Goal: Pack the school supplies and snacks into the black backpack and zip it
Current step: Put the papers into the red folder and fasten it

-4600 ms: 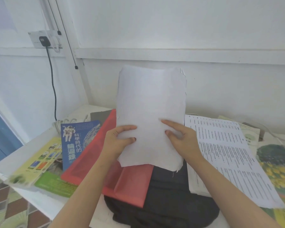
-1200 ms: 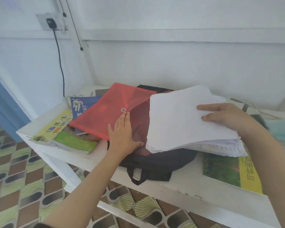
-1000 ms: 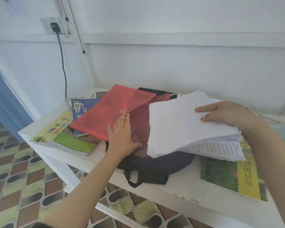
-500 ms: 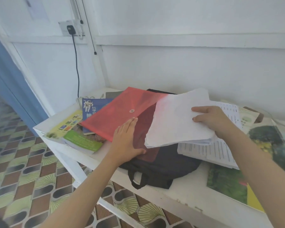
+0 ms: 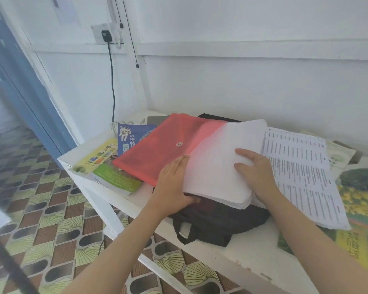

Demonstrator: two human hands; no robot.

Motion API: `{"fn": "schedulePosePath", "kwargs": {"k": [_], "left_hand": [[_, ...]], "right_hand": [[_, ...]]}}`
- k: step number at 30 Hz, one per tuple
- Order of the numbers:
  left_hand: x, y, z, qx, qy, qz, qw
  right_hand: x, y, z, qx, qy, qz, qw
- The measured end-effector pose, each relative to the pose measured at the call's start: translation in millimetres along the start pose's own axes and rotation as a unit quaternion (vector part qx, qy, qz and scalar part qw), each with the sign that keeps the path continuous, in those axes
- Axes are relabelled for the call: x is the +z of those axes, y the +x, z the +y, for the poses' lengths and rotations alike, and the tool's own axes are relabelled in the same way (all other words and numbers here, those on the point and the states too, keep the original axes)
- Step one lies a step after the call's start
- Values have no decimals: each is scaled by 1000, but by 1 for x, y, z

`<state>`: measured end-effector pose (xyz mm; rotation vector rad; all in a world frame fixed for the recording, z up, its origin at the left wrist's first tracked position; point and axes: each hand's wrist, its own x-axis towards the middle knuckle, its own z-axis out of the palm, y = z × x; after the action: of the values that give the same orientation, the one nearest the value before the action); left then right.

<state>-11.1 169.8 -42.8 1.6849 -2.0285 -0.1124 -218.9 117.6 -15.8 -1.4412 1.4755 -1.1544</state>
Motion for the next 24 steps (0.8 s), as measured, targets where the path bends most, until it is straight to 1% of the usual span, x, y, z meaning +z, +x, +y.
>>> {"fn": "schedulePosePath", "kwargs": {"k": [6,10,13,16,20,24], "left_hand": [[2,-1,4,14,2,-3,1000],[0,-2,5,12,-10,-1,1000],[-1,-3,6,15,-9,-3,1000],[0,-2,11,11,-14,-1,1000],[2,-2,18,17,-36,9,999],[0,-5,23,24,-49,5,998]], "right_hand": [[13,-7,-5,-26,-11,67,997],[6,-7,-10,2,31,104,994],[-4,-2,-13,4,23,90,996],[-4,4,-17,4,22,57,998],[8,10,-18,53,-8,-4,999],[19,15,-8,109,18,-36,993]]}}
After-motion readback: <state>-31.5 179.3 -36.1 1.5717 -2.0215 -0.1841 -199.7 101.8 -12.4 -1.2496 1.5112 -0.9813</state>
